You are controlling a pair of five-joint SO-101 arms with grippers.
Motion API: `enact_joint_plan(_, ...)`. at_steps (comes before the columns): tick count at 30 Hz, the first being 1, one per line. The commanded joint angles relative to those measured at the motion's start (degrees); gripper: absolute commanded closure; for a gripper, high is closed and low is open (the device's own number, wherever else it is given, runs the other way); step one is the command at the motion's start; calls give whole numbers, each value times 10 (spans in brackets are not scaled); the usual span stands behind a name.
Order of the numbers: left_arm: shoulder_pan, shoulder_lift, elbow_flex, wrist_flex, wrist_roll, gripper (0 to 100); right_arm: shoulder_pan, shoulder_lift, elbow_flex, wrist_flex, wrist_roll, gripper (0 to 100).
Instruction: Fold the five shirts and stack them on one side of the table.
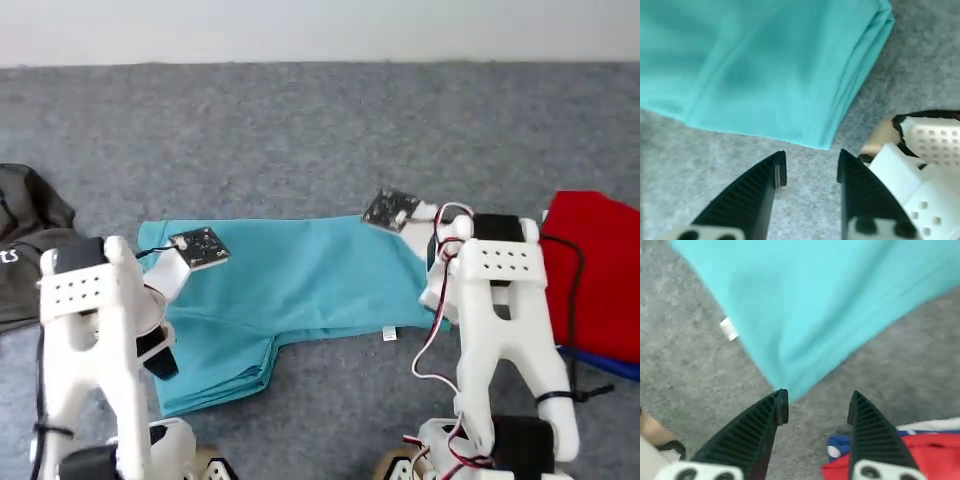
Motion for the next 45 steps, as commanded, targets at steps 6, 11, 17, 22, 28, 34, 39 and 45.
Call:
enact_joint_plan(6, 3, -50, -80, -132, 236, 836, -7, 10, -55, -162, -176, 841)
enact_joint_plan(11, 55, -16, -55, -249, 332, 992, -14, 100, -55, -259, -223, 980)
enact_joint_plan(17, 85, 99, -65, -338, 405, 987, -15, 228, -138, -308, -258, 990)
enact_joint_plan(22, 68, 214, -90, -383, 418, 987, -12, 335, -245, -305, -259, 990)
enact_joint_plan(28, 66, 291, -138, -380, 418, 987, -40, 413, -325, -302, -259, 990)
enact_joint_plan(34, 66, 325, -147, -381, 417, 987, -32, 492, -380, -248, -258, 990)
enact_joint_plan(39, 46, 345, -151, -386, 414, 987, 17, 538, -447, -218, -258, 990)
enact_joint_plan(45, 23, 344, -151, -392, 414, 987, 39, 547, -529, -161, -258, 990)
